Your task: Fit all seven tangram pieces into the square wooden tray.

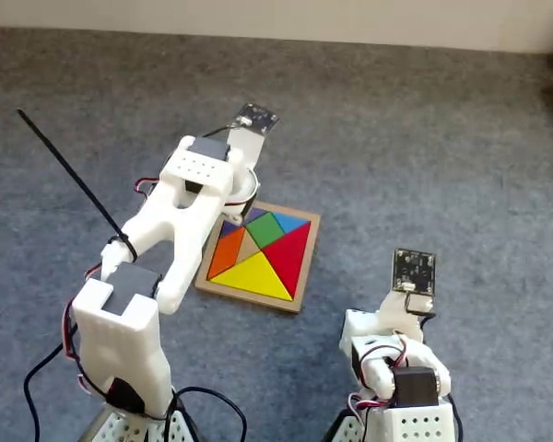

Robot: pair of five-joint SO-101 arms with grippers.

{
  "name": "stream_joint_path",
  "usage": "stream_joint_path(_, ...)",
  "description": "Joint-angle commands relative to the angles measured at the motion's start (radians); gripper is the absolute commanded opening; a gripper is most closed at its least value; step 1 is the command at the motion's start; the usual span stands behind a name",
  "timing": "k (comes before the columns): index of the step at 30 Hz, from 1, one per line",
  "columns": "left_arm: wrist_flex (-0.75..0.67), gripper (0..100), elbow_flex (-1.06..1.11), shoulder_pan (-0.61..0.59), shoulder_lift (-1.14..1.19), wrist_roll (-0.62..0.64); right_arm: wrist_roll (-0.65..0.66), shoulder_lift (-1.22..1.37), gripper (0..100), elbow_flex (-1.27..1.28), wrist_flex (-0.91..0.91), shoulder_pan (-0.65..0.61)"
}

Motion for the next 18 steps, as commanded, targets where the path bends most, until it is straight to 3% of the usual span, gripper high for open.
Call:
stream_joint_path(1,-0.025,2,-0.004,0.002,-0.022,0.009,-0.009,-0.019,0.6,0.147,0.005,-0.008)
stream_joint_path(12,-0.035,1,-0.002,-0.001,-0.022,0.009,-0.009,-0.019,0.6,0.147,0.005,-0.008)
stream_joint_path(18,-0.166,0,0.119,-0.001,-0.097,0.058,-0.009,-0.019,0.6,0.147,0.005,-0.008)
